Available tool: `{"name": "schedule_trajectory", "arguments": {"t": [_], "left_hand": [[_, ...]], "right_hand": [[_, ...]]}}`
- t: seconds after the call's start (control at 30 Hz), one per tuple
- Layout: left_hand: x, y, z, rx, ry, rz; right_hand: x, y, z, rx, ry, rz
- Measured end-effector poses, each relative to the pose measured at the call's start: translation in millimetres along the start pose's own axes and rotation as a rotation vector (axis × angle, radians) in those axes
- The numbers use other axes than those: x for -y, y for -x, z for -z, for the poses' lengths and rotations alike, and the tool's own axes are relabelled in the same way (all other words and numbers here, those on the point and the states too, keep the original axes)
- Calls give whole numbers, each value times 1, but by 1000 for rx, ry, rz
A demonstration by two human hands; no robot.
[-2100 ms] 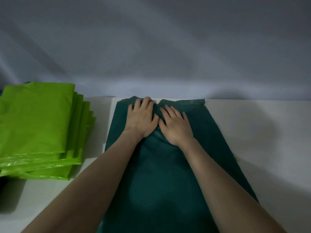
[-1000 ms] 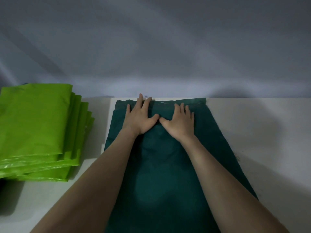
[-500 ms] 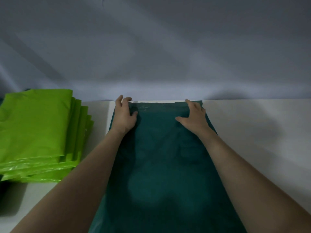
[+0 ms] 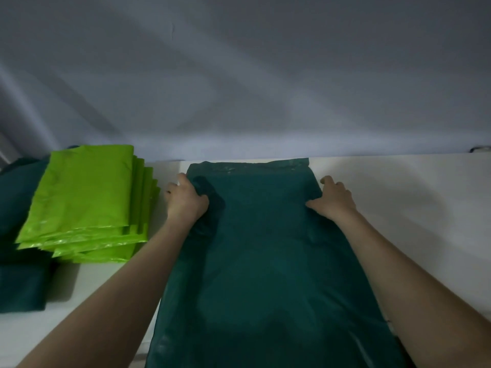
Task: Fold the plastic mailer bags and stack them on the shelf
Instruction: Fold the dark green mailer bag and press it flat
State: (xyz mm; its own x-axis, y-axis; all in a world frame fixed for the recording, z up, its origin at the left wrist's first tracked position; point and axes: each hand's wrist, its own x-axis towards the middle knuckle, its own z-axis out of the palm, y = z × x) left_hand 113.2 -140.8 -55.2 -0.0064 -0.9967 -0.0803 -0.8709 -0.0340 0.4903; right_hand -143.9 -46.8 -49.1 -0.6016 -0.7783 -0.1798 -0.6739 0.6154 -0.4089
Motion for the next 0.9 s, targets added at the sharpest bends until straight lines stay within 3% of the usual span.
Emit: {"name": "schedule_trajectory", "arguments": {"t": [0.2, 0.33, 0.47, 0.6, 0.7, 0.9], "left_hand": [[5, 15, 6, 43, -100, 45], [6, 18, 12, 90, 82, 77], [9, 20, 12, 7, 245, 118], [10, 25, 17, -118, 198, 45], [10, 22, 20, -141, 199, 53], [1, 12, 23, -86, 489, 68]], "right_hand": [[-15, 13, 5, 52, -142, -119], [-20, 17, 3, 62, -262, -106], [-22, 20, 3, -53, -297, -77], [-25, 22, 8, -182, -247, -59], [-23, 23, 11, -166, -345, -76], [-16, 20, 14, -112, -598, -140]]}}
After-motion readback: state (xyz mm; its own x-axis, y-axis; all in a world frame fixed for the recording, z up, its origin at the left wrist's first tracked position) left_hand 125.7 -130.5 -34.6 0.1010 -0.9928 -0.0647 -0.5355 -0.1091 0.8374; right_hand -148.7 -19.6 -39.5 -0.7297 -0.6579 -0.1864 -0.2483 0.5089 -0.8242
